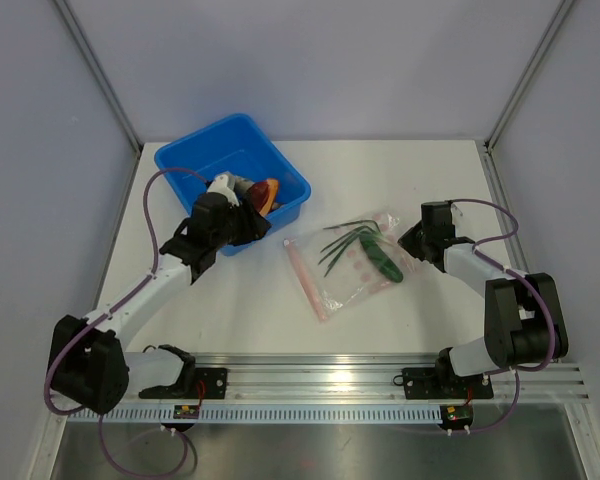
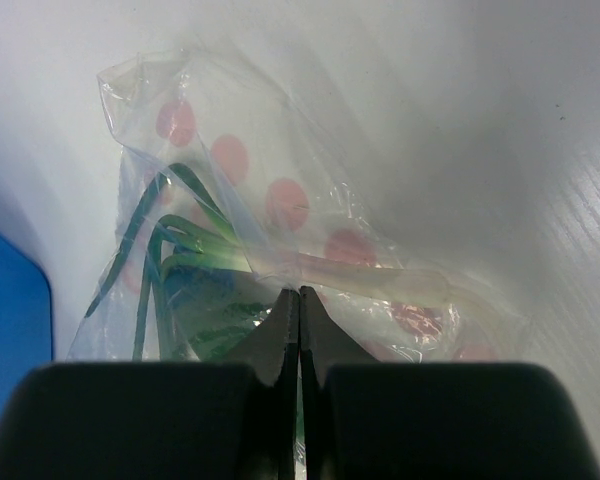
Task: Open the zip-top bag and remove the fake food
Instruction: Place the fake vegetable in the bin, then pick up the fake vegetable from the zipper food storage bag.
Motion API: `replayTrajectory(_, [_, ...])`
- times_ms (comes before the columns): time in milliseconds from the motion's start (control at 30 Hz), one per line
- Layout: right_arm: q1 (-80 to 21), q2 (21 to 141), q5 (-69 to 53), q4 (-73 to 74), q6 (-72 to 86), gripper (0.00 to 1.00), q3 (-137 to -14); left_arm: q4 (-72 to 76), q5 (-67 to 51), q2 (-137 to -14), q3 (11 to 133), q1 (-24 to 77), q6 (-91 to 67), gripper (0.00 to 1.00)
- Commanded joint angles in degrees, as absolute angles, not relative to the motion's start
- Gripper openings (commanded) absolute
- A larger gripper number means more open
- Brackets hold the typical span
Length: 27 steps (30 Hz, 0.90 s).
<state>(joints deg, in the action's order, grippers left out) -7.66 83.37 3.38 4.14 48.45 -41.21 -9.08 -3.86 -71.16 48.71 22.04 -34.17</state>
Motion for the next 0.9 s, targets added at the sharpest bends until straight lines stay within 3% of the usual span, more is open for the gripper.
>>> replayTrajectory(0, [-7.3, 81.9, 3.3, 2.7, 48.5, 0.0, -41.0, -1.2, -4.0, -64.1, 42.8, 27.1, -35.2, 0.52])
replayTrajectory(100, [-7.3, 82.0, 3.0, 2.5, 48.8, 0.0, -40.9, 4.3, -4.4, -60.1, 34.8, 29.9, -38.0, 0.47])
replayTrajectory(333, [-7.3, 82.0, 2.8, 2.3, 49.0, 0.0, -40.9, 4.8, -0.3, -53.7, 30.5, 35.6, -38.7, 0.44])
replayTrajectory(667, [-7.4, 82.0, 2.5, 2.0, 49.6, 0.0, -40.7, 14.5, 6.9, -64.9, 27.3, 42.9, -44.3, 0.45])
replayTrajectory(867, [-7.3, 81.7, 2.6, 1.8, 50.0, 0.0, -40.3, 19.8, 10.5, -64.9, 23.0, 44.1, -49.8, 0.45])
